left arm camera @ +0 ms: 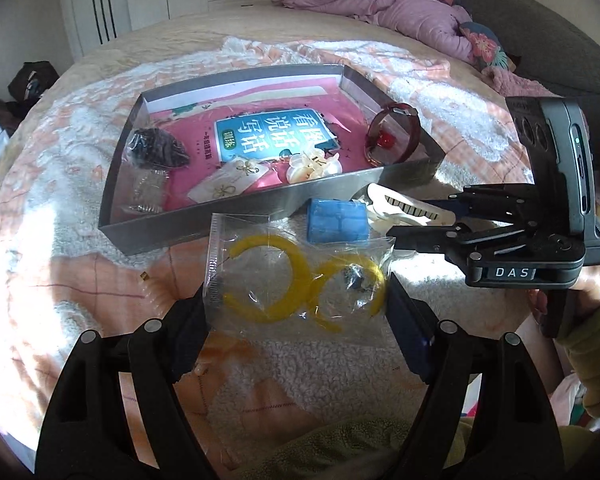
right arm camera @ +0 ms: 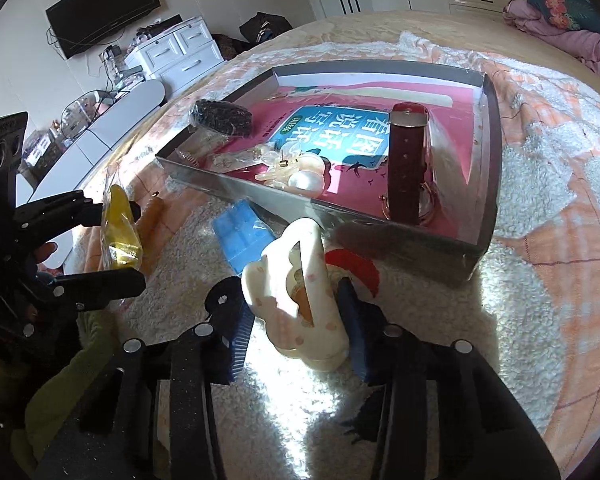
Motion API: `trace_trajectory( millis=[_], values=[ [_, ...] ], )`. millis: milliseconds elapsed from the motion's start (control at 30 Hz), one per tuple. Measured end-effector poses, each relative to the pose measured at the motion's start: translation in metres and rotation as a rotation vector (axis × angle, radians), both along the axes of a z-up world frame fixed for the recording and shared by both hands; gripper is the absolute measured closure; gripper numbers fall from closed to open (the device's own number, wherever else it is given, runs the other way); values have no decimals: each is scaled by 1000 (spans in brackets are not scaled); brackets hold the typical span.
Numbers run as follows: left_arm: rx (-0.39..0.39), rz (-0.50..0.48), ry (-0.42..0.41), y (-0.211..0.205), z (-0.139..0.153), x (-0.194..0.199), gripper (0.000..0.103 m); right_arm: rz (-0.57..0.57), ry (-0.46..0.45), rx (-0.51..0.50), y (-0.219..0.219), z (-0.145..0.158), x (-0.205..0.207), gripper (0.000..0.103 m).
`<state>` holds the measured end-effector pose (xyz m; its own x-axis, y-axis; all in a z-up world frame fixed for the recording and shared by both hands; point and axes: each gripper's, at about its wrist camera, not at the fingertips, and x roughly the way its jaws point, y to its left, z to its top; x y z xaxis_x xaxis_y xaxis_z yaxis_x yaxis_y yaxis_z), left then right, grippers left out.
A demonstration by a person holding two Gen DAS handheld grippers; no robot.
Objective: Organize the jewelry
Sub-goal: 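Grasp the yellow bangle bag with left tool while right tool grasps the white hair clip, then lower the bangle bag into the tray with left tool while right tool places the clip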
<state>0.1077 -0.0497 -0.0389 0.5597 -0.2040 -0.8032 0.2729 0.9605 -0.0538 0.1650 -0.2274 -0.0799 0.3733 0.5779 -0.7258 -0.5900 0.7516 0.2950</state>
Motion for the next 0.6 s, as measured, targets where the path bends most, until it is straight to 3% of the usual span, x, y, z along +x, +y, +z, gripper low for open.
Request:
trace_trajectory(
  millis=[67, 600],
  values=[
    [-4, 13, -8, 5, 2, 0, 31, -10, -11, 5, -2, 5, -5, 68],
    [-26, 106, -92, 43, 32, -5, 31, -45, -140, 59, 0, 65, -36, 68]
  ],
)
